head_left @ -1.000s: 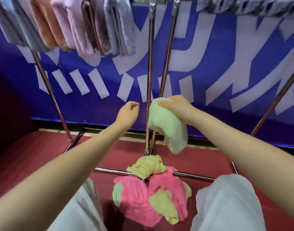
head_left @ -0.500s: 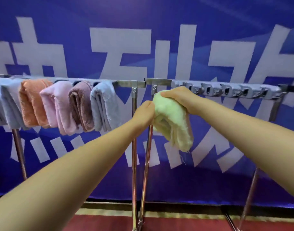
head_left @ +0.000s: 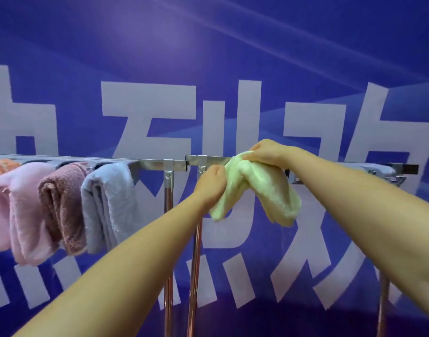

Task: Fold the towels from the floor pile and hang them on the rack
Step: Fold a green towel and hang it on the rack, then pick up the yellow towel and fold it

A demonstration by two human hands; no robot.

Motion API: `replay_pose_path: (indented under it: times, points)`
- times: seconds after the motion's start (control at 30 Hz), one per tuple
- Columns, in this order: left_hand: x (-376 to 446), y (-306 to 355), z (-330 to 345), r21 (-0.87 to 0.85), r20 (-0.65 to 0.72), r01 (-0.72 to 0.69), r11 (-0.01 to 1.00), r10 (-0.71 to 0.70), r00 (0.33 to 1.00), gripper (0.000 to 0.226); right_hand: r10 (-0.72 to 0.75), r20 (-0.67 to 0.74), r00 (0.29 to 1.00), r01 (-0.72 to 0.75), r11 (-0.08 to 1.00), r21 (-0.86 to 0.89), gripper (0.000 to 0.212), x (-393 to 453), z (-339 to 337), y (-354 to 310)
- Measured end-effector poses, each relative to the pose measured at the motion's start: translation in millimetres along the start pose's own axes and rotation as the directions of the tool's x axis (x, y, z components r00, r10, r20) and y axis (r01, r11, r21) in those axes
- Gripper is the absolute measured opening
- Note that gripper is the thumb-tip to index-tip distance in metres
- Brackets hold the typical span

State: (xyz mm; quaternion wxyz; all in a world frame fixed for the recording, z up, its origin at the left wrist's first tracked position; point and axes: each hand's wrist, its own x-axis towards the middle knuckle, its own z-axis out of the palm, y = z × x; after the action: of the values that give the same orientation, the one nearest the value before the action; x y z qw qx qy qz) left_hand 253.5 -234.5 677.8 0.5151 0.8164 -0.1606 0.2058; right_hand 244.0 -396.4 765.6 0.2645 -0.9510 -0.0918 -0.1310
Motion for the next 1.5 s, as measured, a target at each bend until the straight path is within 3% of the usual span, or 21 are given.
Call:
replay_pose_path:
  times: [0.13, 0.27, 0.43, 0.63, 0.87, 0.97, 1.03, 1.1, 1.2, 1.37, 1.43, 1.5]
  points:
    - [-1, -6, 13, -0.082, -0.046, -0.029, 0.996, 0.025, 0.999, 0.035, -0.075, -0.059, 0.995, 0.072, 0.996, -0.058, 0.019, 6, 11, 16]
    - [0, -5, 25, -0.209, -0.026, -0.025, 0.978, 0.02, 0.999, 0.037, -0.168, -0.259, 0.951, 0.152, 0.985, -0.084, 0.014, 6, 28, 24]
    - [13, -17, 41, -0.303, 0.033, -0.002, 0.953, 0.013, 0.999, 0.044, -0.189, -0.37, 0.909, 0.217, 0.976, 0.033, 0.041, -2, 41, 26]
    - [2, -10, 50, -0.33, 0.049, -0.007, 0.944, 0.025, 0.999, 0.029, -0.233, -0.241, 0.942, 0.251, 0.967, 0.046, 0.033, -12, 45, 19]
    - [-19, -21, 55, -0.345, 0.052, -0.002, 0.939, 0.022, 0.998, 0.028, -0.114, -0.245, 0.963, 0.192, 0.926, 0.324, 0.04, -15, 64, 7]
    - [-34, -26, 46, -0.312, 0.063, 0.085, 0.946, -0.069, 0.996, 0.031, -0.048, -0.416, 0.908, 0.234, 0.883, 0.408, 0.039, -31, 77, 10]
    - [-47, -34, 38, -0.218, 0.002, 0.15, 0.964, -0.153, 0.988, 0.031, 0.037, -0.583, 0.812, 0.281, 0.85, 0.446, 0.034, -51, 92, 16]
    - [-64, -49, 28, -0.087, -0.073, 0.209, 0.974, -0.215, 0.974, 0.03, 0.13, -0.661, 0.739, 0.295, 0.819, 0.491, 0.028, -82, 120, 25]
    - [-113, -83, 20, -0.022, -0.085, 0.279, 0.96, -0.28, 0.956, 0.038, 0.265, -0.555, 0.788, 0.174, 0.769, 0.615, 0.024, -135, 183, 52]
    - [-237, -169, 31, 0.025, 0.105, 0.396, 0.918, -0.396, 0.912, 0.029, 0.421, -0.102, 0.901, -0.225, 0.657, 0.72, 0.025, -245, 322, 119]
    - [-292, -209, 37, 0.067, 0.174, 0.455, 0.888, -0.459, 0.871, 0.022, 0.487, 0.09, 0.869, -0.403, 0.591, 0.699, 0.024, -295, 375, 143]
    - [-352, -252, 43, 0.066, 0.189, 0.604, 0.794, -0.604, 0.774, 0.025, 0.559, 0.237, 0.795, -0.561, 0.528, 0.637, 0.028, -345, 421, 163]
